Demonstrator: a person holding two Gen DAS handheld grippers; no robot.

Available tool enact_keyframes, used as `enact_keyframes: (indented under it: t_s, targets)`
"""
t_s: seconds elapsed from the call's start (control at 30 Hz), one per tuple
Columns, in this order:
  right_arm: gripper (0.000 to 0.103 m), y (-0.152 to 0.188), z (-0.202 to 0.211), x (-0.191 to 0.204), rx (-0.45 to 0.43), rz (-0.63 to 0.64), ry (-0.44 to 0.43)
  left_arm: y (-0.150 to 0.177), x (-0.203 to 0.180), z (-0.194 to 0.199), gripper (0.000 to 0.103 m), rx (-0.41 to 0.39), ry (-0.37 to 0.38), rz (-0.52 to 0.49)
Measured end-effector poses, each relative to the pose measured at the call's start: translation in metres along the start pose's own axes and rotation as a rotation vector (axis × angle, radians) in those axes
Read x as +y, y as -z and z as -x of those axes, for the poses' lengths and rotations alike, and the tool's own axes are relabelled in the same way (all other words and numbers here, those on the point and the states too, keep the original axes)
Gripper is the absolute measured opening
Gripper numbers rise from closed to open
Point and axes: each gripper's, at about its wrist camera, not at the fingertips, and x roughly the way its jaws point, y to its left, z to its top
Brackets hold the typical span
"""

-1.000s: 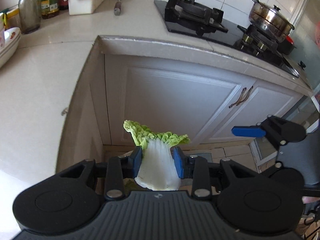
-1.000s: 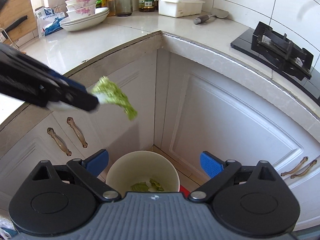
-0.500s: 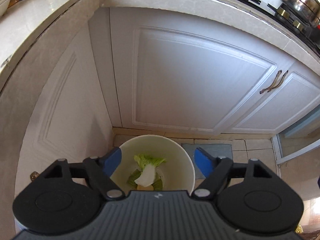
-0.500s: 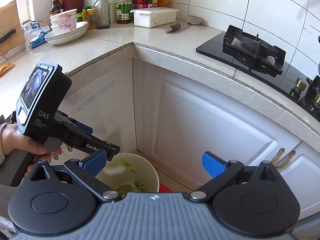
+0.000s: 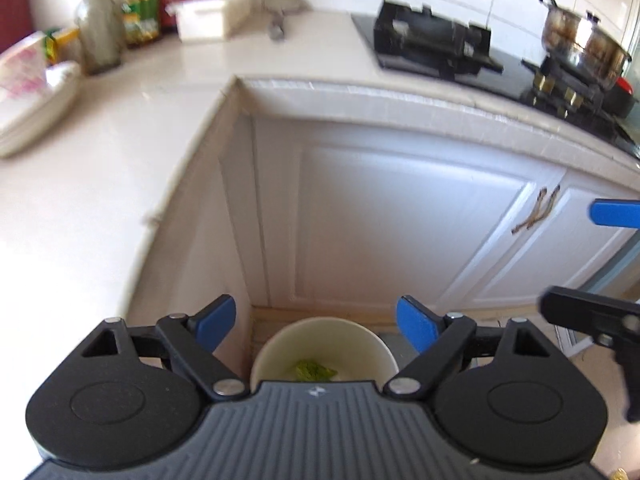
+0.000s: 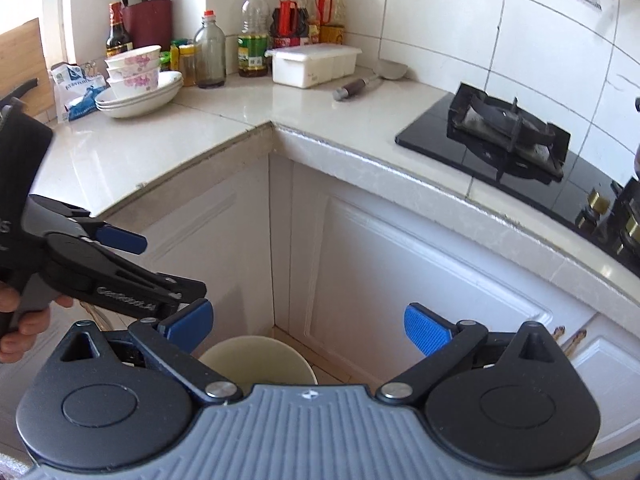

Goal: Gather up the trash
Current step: 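Move both open tools back over the counter toward the cup and orange peel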

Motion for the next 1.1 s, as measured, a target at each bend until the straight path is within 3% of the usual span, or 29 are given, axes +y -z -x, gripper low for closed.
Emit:
enact_keyframes:
  t_s: [0.33,0.67,0.8,1.1]
  targets:
    - [0.103,-0.044,0.003,0.068,-0.066,0.142,-0.112,0.013,0.065,0.085,0.089,-0.114,-0.153,0.093]
    - [0.103,-0.088,-0.015,0.165,-0.116,0.307,-0.304,0.054,0.164,0.137,0.089,-0.133,-0.379,0.267]
    - [0.103,-0.105,-0.026,0.201,-0.117,0.366,-0.390,0.068,0.199,0.152,0.089,-0.136,-0.437,0.349]
    - [0.103,-0.143,-0.054,0.289,-0.130,0.565,-0.538,0.093,0.247,0.175,0.089,-0.111,-0.545,0.432]
